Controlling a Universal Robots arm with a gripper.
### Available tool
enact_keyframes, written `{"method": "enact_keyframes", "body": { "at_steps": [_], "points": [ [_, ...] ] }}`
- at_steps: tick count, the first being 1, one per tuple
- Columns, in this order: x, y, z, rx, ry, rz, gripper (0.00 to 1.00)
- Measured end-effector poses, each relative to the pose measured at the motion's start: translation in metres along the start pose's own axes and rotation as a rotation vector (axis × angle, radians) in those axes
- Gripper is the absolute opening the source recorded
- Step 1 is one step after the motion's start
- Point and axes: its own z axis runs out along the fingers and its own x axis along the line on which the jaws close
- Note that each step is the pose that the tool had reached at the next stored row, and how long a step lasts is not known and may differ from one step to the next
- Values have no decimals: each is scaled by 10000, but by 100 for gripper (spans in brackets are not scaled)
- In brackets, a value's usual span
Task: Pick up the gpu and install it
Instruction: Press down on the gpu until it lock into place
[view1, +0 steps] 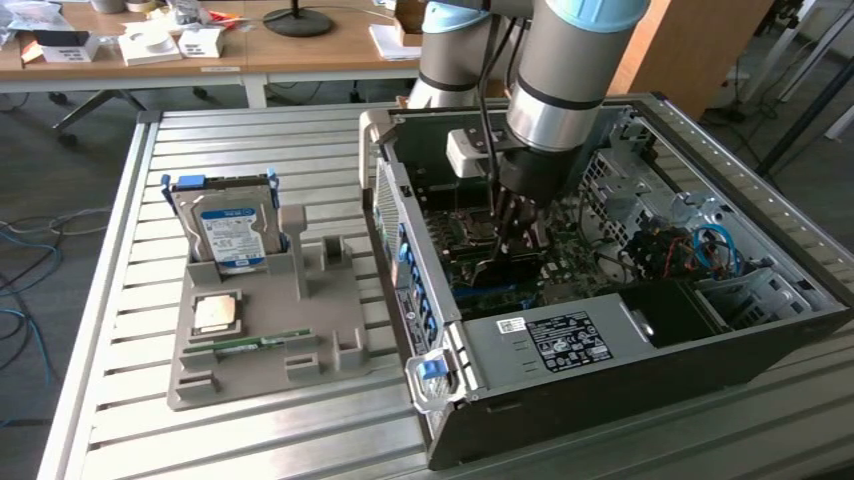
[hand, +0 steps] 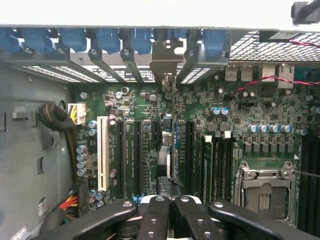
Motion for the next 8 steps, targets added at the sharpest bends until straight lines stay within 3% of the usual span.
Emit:
{"method": "enact_keyframes", "body": {
  "at_steps": [8],
  "points": [
    [-3,0,11,1,-3,0,11]
  ]
}}
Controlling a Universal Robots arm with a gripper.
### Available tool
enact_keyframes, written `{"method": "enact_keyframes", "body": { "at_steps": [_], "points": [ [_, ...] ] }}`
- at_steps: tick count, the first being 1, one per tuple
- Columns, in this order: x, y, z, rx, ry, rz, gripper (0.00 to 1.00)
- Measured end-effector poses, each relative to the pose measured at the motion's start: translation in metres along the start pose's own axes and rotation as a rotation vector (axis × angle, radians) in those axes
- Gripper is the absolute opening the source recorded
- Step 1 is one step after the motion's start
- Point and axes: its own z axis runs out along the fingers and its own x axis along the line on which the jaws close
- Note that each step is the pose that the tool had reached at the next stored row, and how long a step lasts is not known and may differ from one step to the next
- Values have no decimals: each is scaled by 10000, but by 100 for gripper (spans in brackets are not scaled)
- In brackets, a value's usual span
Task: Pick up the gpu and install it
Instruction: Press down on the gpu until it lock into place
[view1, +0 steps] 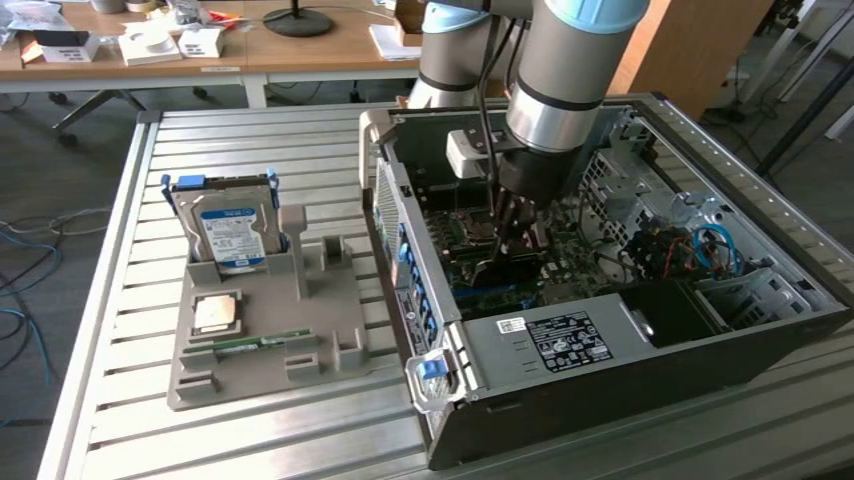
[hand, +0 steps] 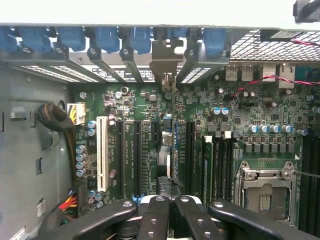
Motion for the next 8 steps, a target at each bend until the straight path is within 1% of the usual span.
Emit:
{"method": "enact_keyframes", "body": {
  "at_steps": [8],
  "points": [
    [-24,0,0,-1,2,0,11]
  ]
}}
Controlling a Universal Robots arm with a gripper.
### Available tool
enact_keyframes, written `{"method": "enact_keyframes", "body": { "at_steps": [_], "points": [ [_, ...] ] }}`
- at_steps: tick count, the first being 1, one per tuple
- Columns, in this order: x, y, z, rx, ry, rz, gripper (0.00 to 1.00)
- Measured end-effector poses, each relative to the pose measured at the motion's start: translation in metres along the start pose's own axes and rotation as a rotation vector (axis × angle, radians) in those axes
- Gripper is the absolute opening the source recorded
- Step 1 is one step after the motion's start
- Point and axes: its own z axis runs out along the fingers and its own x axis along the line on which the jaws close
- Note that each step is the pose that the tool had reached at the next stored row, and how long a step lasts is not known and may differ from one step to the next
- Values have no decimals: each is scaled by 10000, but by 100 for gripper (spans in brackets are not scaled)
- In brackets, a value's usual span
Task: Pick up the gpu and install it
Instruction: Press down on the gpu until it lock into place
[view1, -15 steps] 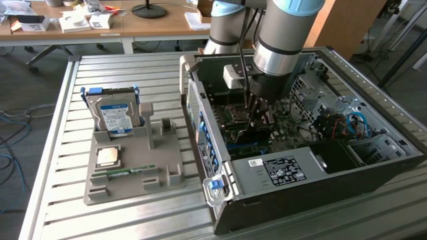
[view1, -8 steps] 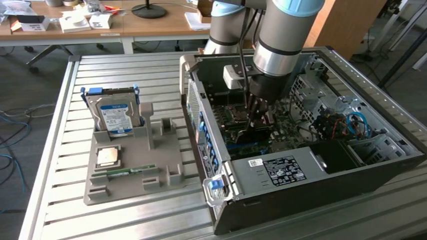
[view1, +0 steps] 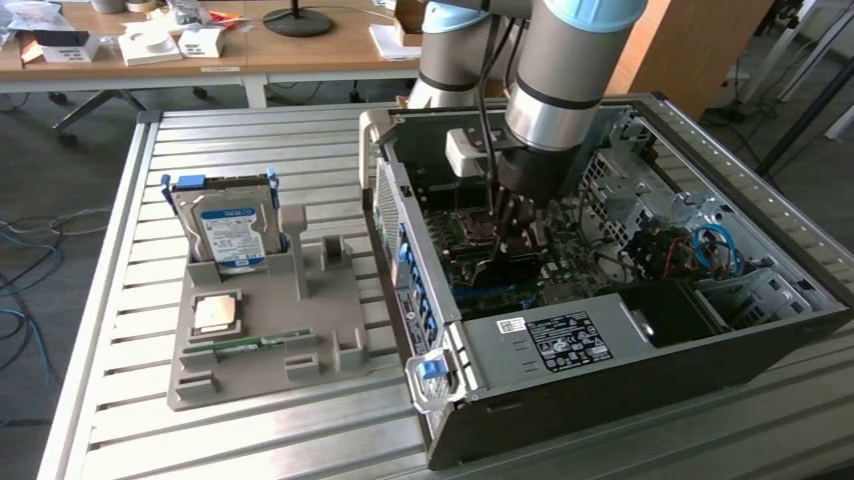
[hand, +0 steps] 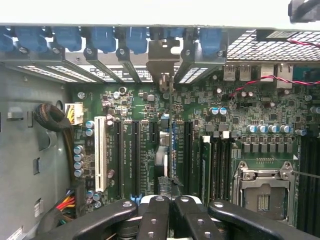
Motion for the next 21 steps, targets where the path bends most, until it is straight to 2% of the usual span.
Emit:
{"method": "enact_keyframes", "body": {
  "at_steps": [21],
  "points": [
    [-27,1,10,0,-2,1,11]
  ]
}}
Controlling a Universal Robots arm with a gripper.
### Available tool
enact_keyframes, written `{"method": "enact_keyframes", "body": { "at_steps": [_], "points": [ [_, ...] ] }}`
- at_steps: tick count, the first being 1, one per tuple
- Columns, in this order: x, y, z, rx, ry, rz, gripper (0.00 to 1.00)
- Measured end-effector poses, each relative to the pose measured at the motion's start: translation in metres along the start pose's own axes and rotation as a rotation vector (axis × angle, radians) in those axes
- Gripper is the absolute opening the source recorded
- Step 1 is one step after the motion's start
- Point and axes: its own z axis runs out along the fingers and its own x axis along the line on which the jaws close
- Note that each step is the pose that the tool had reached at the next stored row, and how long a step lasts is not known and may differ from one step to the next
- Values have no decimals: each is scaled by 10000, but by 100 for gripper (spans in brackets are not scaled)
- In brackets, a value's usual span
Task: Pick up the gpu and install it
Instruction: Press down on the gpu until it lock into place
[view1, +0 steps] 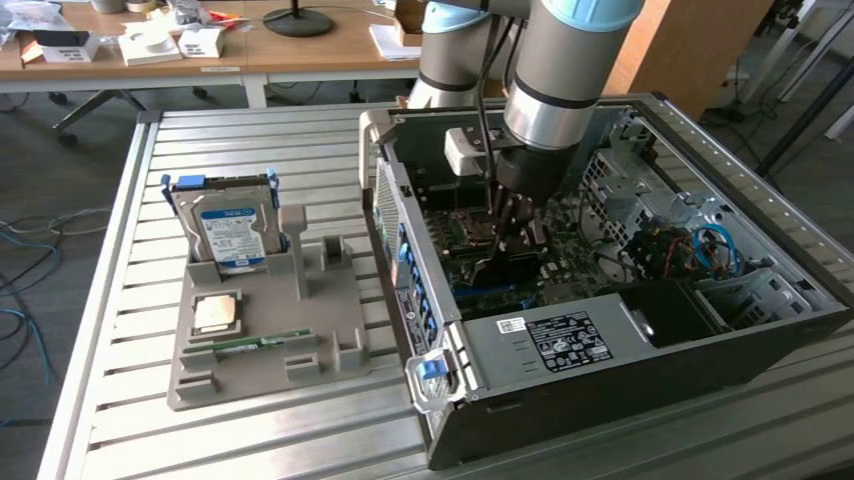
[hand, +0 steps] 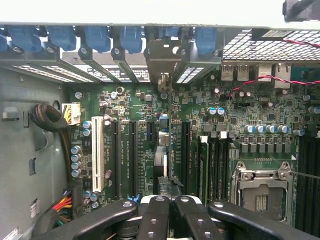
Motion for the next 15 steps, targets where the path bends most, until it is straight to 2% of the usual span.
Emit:
{"method": "enact_keyframes", "body": {
  "at_steps": [15],
  "points": [
    [-30,0,1,0,0,-1,11]
  ]
}}
